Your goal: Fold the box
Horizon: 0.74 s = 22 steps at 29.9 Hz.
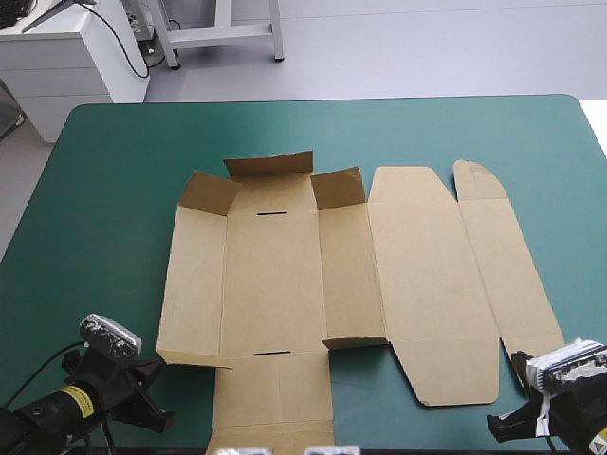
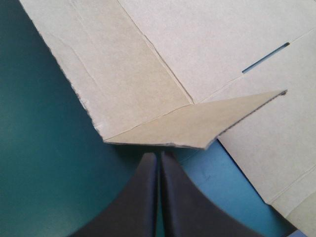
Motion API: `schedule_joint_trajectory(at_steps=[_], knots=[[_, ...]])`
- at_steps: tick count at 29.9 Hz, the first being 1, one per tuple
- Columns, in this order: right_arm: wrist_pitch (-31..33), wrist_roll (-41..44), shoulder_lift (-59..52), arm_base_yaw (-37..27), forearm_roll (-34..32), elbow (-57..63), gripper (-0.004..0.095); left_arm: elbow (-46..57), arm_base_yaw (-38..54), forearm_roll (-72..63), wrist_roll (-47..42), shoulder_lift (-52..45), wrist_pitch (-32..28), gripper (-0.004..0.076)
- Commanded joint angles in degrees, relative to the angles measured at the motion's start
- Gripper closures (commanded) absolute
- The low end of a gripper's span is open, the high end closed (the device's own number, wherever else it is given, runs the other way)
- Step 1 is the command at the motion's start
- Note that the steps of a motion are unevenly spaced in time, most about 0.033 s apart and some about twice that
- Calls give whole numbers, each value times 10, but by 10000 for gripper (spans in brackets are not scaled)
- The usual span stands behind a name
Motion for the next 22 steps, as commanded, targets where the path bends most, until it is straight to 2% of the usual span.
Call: schedule_joint_trajectory(at_steps=[1,12,16,22], knots=[[-33,3,-4,-6,7,10,923,-14,-3,-6,-1,5,-31,723],[-50,3,-8,-6,4,25,923,-36,-3,8,-1,5,-20,723],[-51,-1,-8,-6,4,25,924,-84,-3,12,-7,5,19,723],[-55,-1,-8,-6,4,25,923,-172,-3,21,-36,39,20,722]])
